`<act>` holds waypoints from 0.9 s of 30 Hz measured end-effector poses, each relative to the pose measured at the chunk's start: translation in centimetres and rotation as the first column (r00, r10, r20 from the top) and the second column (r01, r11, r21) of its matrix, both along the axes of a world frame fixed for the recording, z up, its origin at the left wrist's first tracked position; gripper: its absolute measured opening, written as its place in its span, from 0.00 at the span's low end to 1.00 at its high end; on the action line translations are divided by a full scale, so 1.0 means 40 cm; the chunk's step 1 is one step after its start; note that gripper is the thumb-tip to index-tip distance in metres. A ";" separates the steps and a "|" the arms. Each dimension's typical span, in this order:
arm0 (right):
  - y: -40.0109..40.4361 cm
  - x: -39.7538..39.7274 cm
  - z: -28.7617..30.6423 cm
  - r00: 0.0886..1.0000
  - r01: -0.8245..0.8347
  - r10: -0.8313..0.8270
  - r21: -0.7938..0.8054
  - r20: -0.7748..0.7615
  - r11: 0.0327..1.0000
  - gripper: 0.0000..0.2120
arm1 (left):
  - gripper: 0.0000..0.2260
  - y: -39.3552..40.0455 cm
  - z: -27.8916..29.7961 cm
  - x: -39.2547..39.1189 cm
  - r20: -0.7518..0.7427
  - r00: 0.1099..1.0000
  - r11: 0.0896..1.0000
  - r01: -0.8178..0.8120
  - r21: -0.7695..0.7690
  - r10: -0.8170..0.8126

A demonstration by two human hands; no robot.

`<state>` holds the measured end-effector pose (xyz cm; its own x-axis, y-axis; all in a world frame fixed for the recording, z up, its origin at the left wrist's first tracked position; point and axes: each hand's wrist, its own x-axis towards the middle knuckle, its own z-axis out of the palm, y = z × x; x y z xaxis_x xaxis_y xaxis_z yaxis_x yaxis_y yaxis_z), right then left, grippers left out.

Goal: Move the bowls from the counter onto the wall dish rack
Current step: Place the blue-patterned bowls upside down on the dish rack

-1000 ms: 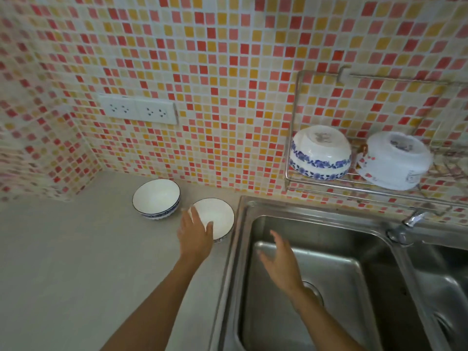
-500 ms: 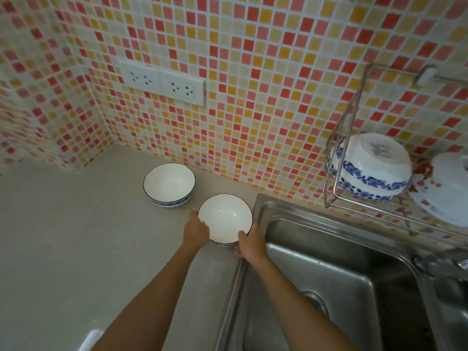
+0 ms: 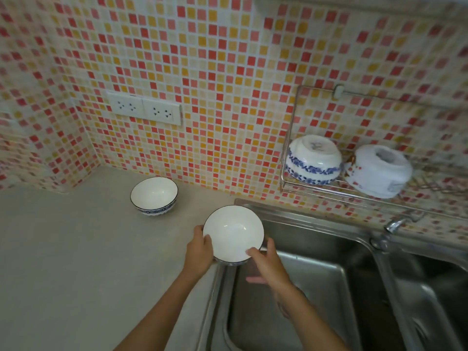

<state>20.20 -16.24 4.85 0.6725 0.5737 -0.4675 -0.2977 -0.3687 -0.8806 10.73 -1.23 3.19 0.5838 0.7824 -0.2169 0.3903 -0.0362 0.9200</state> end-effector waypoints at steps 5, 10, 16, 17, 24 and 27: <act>-0.142 0.023 0.058 0.903 0.112 0.076 0.403 -0.423 0.908 0.37 | 0.13 -0.115 0.100 0.033 0.112 0.987 0.993 0.108 0.044 -0.112; -0.245 0.055 0.129 0.923 0.175 0.032 0.494 -0.382 0.851 0.35 | 0.14 -0.196 0.194 0.090 0.206 0.967 0.988 0.136 0.074 -0.149; -0.380 0.106 0.210 0.934 0.272 -0.067 0.574 -0.352 0.772 0.43 | 0.12 -0.319 0.293 0.160 0.334 0.896 0.936 0.195 0.294 -0.291; -0.399 0.117 0.224 0.935 0.283 -0.083 0.585 -0.344 0.760 0.43 | 0.14 -0.342 0.315 0.172 0.365 0.878 0.927 0.193 0.322 -0.310; -0.522 0.214 0.317 0.948 0.316 -0.197 0.657 -0.250 0.684 0.27 | 0.18 -0.411 0.362 0.329 0.326 0.847 0.765 0.137 0.629 -0.420; -0.556 0.273 0.353 0.944 0.326 -0.263 0.673 -0.198 0.664 0.21 | 0.24 -0.400 0.332 0.398 -0.019 0.908 0.554 0.272 0.787 -0.419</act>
